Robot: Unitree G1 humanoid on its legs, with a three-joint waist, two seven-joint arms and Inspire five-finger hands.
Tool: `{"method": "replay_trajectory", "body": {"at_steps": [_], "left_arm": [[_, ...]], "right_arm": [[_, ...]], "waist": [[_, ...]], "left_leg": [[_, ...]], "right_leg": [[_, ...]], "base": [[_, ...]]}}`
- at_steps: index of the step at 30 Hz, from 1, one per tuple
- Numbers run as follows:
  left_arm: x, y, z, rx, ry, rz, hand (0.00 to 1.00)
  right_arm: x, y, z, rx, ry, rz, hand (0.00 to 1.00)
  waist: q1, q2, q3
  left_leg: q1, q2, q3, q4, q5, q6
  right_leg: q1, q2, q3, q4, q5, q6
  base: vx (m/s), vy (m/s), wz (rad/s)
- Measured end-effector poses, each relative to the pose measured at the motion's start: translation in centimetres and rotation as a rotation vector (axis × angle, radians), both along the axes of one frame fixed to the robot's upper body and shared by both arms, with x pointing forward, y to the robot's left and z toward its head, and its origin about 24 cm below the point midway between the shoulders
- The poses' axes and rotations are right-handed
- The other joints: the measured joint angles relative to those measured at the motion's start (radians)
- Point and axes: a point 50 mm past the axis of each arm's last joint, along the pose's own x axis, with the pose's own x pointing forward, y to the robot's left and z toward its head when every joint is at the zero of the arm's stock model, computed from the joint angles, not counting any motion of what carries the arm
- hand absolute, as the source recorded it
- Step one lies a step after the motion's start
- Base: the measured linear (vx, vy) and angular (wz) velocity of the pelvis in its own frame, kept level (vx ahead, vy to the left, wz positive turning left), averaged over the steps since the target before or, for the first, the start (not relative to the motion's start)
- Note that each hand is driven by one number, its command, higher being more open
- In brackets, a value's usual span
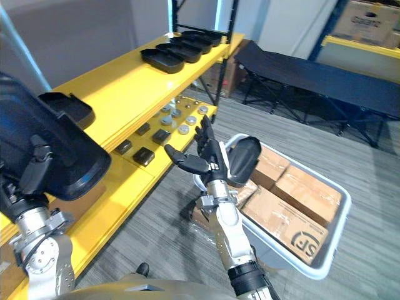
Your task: Walk over and take three plastic housings, then place them on the shelf
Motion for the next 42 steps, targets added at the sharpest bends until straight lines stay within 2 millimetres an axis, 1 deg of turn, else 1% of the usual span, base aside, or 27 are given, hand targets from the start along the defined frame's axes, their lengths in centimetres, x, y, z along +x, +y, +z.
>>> {"method": "replay_trajectory", "body": {"at_steps": [3, 8, 9, 11, 12, 13, 14, 15, 17, 18, 19, 21, 23, 24, 25, 26, 27, 29, 31, 32, 33, 36, 37, 38, 39, 40, 42], "left_arm": [[-0.3, 0.1, -0.2, 0.002, 0.014, -0.015, 0.0], [-0.6, -0.2, -0.8, -0.049, 0.023, -0.077, 0.0], [-0.6, -0.3, -0.9, -0.058, 0.023, -0.089, 0.0], [-0.3, -0.8, -1.1, -0.072, 0.035, -0.128, 0.0], [-0.1, -1.0, -1.1, -0.073, 0.034, -0.141, 0.0], [0.1, -1.5, -1.1, -0.083, 0.024, -0.182, 0.0], [0.1, -1.5, -1.1, -0.095, 0.017, -0.192, 0.0], [0.2, -1.6, -1.1, -0.101, 0.015, -0.199, 0.0], [0.2, -1.8, -1.1, -0.107, 0.003, -0.217, 0.0], [0.2, -1.8, -1.0, -0.11, -0.002, -0.222, 0.0], [0.5, -2.1, -0.9, -0.118, -0.022, -0.256, 0.0], [1.0, -2.9, -0.5, -0.093, -0.05, -0.337, 0.0], [1.4, -3.9, -0.1, -0.061, -0.073, -0.443, 0.0], [1.7, -4.4, 0.5, -0.03, -0.098, -0.506, 0.0], [1.9, -4.5, 1.1, -0.009, -0.125, -0.53, 0.0], [2.2, -4.8, 2.0, 0.018, -0.177, -0.561, 0.0], [2.5, -5.2, 2.0, 0.01, -0.178, -0.578, 0.0], [2.5, -5.7, 2.2, 0.002, -0.187, -0.584, 0.0], [2.5, -5.9, 2.2, -0.023, -0.192, -0.548, 0.0], [2.5, -6.0, 2.1, -0.032, -0.192, -0.541, 0.0], [2.5, -6.1, 2.0, -0.052, -0.19, -0.528, 0.0], [1.9, -6.2, 1.6, -0.097, -0.176, -0.485, 0.0], [1.8, -6.1, 1.6, -0.101, -0.175, -0.473, 0.0], [1.7, -6.0, 1.7, -0.101, -0.179, -0.464, 0.0], [1.7, -5.9, 1.7, -0.103, -0.179, -0.457, 0.0], [1.4, -5.6, 1.8, -0.095, -0.181, -0.44, 0.0], [1.2, -5.5, 2.3, -0.081, -0.196, -0.425, 0.0]], "right_arm": [[0.3, -0.2, -0.2, -0.009, 0.01, -0.007, 1.0], [0.3, -0.5, -0.6, -0.039, 0.043, 0.004, 1.0], [0.3, -0.6, -0.7, -0.044, 0.049, 0.004, 1.0], [-0.1, -1.0, -1.1, -0.043, 0.068, -0.015, 1.0], [-0.1, -1.3, -1.3, -0.043, 0.074, -0.024, 1.0], [-0.3, -2.1, -1.6, -0.049, 0.092, -0.058, 1.0], [-0.3, -2.1, -1.7, -0.061, 0.095, -0.062, 1.0], [-0.4, -2.2, -1.8, -0.08, 0.096, -0.067, 1.0], [-0.8, -2.2, -2.2, -0.086, 0.115, -0.07, 1.0], [-1.0, -2.1, -2.3, -0.081, 0.12, -0.069, 1.0], [-1.4, -2.0, -2.6, -0.071, 0.129, -0.072, 1.0], [-2.1, -2.3, -2.7, -0.085, 0.135, -0.09, 1.0], [-2.9, -2.5, -2.8, -0.096, 0.138, -0.11, 1.0], [-3.2, -2.1, -2.5, -0.065, 0.128, -0.116, 1.0], [-3.2, -1.8, -2.0, -0.046, 0.107, -0.117, 1.0], [-3.0, -1.8, -1.0, -0.038, 0.056, -0.115, 1.0], [-3.2, -1.7, -1.1, -0.041, 0.057, -0.108, 1.0], [-3.7, -1.8, -1.3, -0.048, 0.064, -0.095, 1.0], [-3.8, -1.9, -1.1, -0.077, 0.051, -0.091, 1.0], [-3.9, -1.9, -1.1, -0.08, 0.05, -0.091, 1.0], [-4.4, -2.2, -1.1, -0.087, 0.051, -0.093, 1.0], [-5.3, -2.7, -1.0, -0.108, 0.047, -0.087, 1.0], [-5.5, -2.8, -1.1, -0.104, 0.044, -0.091, 1.0], [-5.5, -2.9, -1.1, -0.102, 0.041, -0.1, 1.0], [-5.5, -3.0, -1.0, -0.103, 0.039, -0.102, 1.0], [-5.5, -2.7, -0.9, -0.087, 0.028, -0.101, 1.0], [-5.5, -2.4, -0.6, -0.063, 0.001, -0.106, 1.0]], "waist": [[0.011, -0.007, 0.001], [0.011, -0.004, 0.003], [0.01, -0.003, 0.004], [0.0, -0.007, 0.006], [-0.004, -0.007, 0.007], [-0.009, -0.007, 0.018], [-0.007, -0.004, 0.029], [-0.008, -0.004, 0.034], [0.013, -0.012, 0.04], [0.014, -0.013, 0.041], [0.003, -0.013, 0.046], [-0.03, -0.01, 0.06], [-0.048, -0.016, 0.059], [-0.05, -0.063, 0.057], [-0.05, -0.095, 0.068], [-0.047, -0.089, 0.089], [-0.063, -0.075, 0.094], [-0.066, -0.069, 0.095], [-0.072, -0.039, 0.096], [-0.074, -0.029, 0.099], [-0.078, -0.006, 0.101], [-0.098, 0.025, 0.102], [-0.097, 0.011, 0.11], [-0.093, 0.009, 0.115], [-0.085, 0.018, 0.115], [-0.083, 0.022, 0.11], [-0.082, 0.004, 0.121]], "left_leg": [[-0.011, -0.004, -0.016, 0.001, 0.004, 0.001], [-0.011, -0.004, -0.039, 0.004, 0.007, 0.002], [-0.018, -0.006, -0.04, 0.003, 0.01, 0.009], [-0.048, -0.022, -0.037, 0.011, 0.022, 0.062], [-0.064, -0.023, -0.024, 0.018, 0.029, 0.076], [-0.088, -0.03, 0.003, 0.037, 0.062, 0.079], [-0.086, -0.035, 0.011, 0.036, 0.074, 0.064], [-0.087, -0.039, 0.024, 0.033, 0.084, 0.06], [-0.084, -0.06, 0.016, 0.015, 0.099, 0.053], [-0.084, -0.066, 0.008, 0.014, 0.097, 0.056], [-0.084, -0.079, 0.002, 0.01, 0.096, 0.07], [-0.086, -0.078, 0.016, 0.007, 0.105, 0.083], [-0.085, -0.079, 0.03, -0.023, 0.103, 0.081], [-0.102, -0.099, 0.073, -0.008, 0.082, 0.084], [-0.147, -0.124, 0.112, 0.084, 0.069, 0.091], [-0.2, -0.123, 0.146, 0.196, 0.071, 0.045], [-0.199, -0.114, 0.137, 0.204, 0.077, 0.05], [-0.184, -0.093, 0.152, 0.183, 0.088, 0.051], [-0.183, -0.047, 0.179, 0.149, 0.112, 0.048], [-0.182, -0.037, 0.181, 0.139, 0.115, 0.043], [-0.181, -0.013, 0.197, 0.121, 0.122, 0.041], [-0.172, 0.015, 0.227, 0.073, 0.124, 0.047], [-0.176, 0.023, 0.252, 0.079, 0.105, 0.053], [-0.197, 0.02, 0.264, 0.147, 0.086, 0.073], [-0.203, 0.018, 0.275, 0.203, 0.082, 0.079], [-0.208, 0.013, 0.284, 0.252, 0.057, 0.056], [-0.226, 0.0, 0.285, 0.307, 0.023, 0.059]], "right_leg": [[0.006, -0.001, -0.018, 0.002, -0.004, -0.001], [0.01, -0.002, -0.044, 0.043, -0.038, -0.002], [0.014, -0.003, -0.056, 0.048, -0.047, -0.002], [0.038, -0.013, -0.121, 0.053, -0.066, 0.004], [0.047, -0.014, -0.145, 0.053, -0.071, 0.006], [0.07, -0.024, -0.211, 0.079, -0.081, 0.01], [0.078, -0.029, -0.221, 0.096, -0.085, 0.013], [0.083, -0.036, -0.225, 0.111, -0.095, 0.015], [0.081, -0.065, -0.22, 0.179, -0.138, 0.02], [0.08, -0.07, -0.208, 0.196, -0.148, 0.015], [0.08, -0.084, -0.146, 0.252, -0.177, -0.003], [0.073, -0.085, -0.05, 0.342, -0.196, -0.03], [0.06, -0.085, 0.032, 0.401, -0.215, -0.06], [0.065, -0.109, 0.055, 0.371, -0.263, -0.114], [0.075, -0.124, 0.075, 0.343, -0.314, -0.12], [0.102, -0.126, 0.07, 0.306, -0.353, -0.003], [0.097, -0.113, 0.071, 0.317, -0.316, 0.034], [0.089, -0.107, 0.071, 0.317, -0.308, 0.039], [0.051, -0.084, 0.085, 0.311, -0.309, 0.04], [0.041, -0.077, 0.092, 0.314, -0.312, 0.037], [0.024, -0.062, 0.099, 0.323, -0.313, 0.037], [0.0, -0.049, 0.099, 0.346, -0.319, 0.026], [-0.008, -0.057, 0.1, 0.35, -0.321, 0.021], [-0.012, -0.067, 0.105, 0.357, -0.322, 0.019], [-0.012, -0.06, 0.112, 0.364, -0.325, 0.018], [-0.012, -0.066, 0.126, 0.385, -0.34, 0.022], [-0.012, -0.083, 0.128, 0.413, -0.357, 0.026]], "base": [[0.02, 0.008, 0.2], [0.02, -0.011, 0.17], [0.01, -0.027, 0.49], [0.01, -0.022, 0.8], [0.06, -0.003, 1.33], [0.07, 0.012, 1.2], [0.08, 0.027, 1.16], [0.06, 0.059, 0.76], [0.03, 0.052, 0.63], [-0.01, 0.025, 0.64], [-0.03, 0.036, 0.94], [-0.05, 0.028, 1.15], [-0.06, -0.009, 0.94], [-0.03, -0.023, 0.64], [0.04, -0.029, 0.2], [0.0, 0.0, 0.0], [-0.04, -0.006, -0.05], [-0.11, -0.013, -0.28], [-0.16, -0.062, -0.53], [-0.19, -0.074, -0.36], [-0.15, -0.061, -0.18], [-0.14, -0.077, -0.01], [-0.07, -0.018, -0.02], [-0.03, 0.009, -0.14], [0.01, 0.029, -0.22], [0.03, 0.011, -0.18], [0.05, 0.042, 0.01]]}}
